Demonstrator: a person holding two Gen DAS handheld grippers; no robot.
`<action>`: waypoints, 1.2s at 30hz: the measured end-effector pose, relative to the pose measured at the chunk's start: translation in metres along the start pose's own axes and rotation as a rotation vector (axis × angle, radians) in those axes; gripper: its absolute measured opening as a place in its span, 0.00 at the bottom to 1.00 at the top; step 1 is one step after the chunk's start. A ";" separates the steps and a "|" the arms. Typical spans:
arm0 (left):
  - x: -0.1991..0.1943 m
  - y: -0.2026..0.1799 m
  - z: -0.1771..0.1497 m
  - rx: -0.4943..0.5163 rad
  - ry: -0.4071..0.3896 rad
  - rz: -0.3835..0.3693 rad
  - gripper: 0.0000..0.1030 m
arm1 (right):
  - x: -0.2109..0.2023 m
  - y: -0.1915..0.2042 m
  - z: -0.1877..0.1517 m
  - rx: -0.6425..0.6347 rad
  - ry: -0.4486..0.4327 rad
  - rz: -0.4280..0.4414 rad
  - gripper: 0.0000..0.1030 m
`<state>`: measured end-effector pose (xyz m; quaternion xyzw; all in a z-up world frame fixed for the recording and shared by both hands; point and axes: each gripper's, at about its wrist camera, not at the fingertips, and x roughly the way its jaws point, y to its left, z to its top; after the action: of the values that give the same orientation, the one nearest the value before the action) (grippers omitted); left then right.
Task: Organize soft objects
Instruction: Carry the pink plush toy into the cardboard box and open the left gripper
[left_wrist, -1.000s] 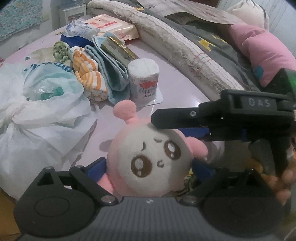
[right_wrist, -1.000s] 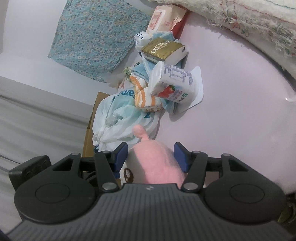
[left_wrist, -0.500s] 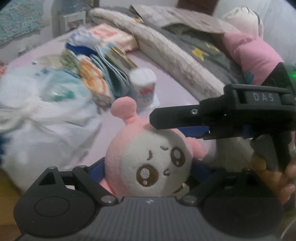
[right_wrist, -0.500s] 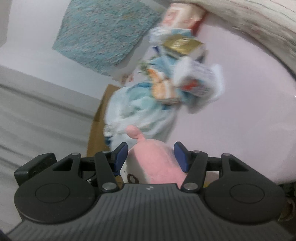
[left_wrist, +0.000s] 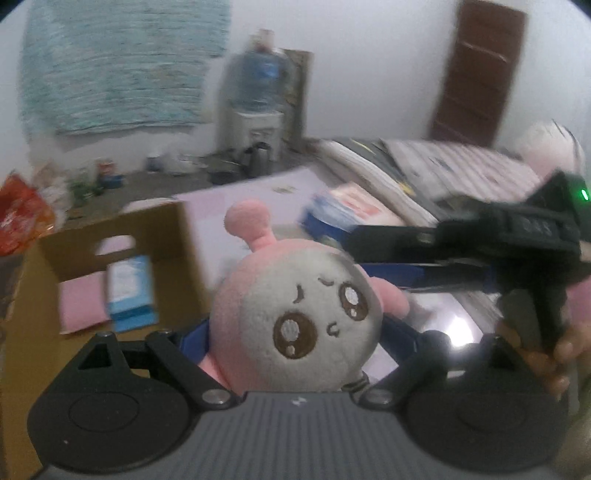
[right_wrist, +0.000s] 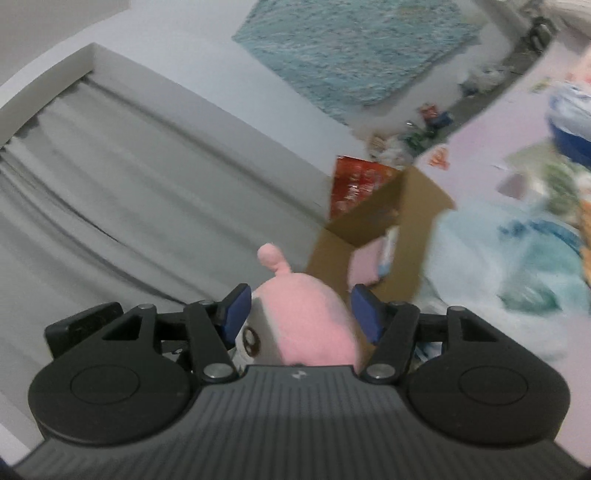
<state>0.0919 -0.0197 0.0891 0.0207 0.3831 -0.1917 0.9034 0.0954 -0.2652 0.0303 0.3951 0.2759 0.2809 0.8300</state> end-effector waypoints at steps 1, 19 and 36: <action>-0.004 0.014 0.004 -0.025 -0.009 0.012 0.91 | 0.002 0.001 0.004 -0.002 -0.006 0.002 0.59; 0.162 0.172 0.067 0.041 0.204 0.089 0.91 | -0.029 -0.080 -0.010 0.160 -0.055 -0.202 0.62; 0.211 0.206 0.074 -0.069 0.230 0.073 0.98 | -0.039 -0.102 -0.012 0.190 -0.075 -0.248 0.67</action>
<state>0.3509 0.0879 -0.0294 0.0255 0.4896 -0.1419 0.8599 0.0856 -0.3395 -0.0499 0.4450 0.3171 0.1338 0.8268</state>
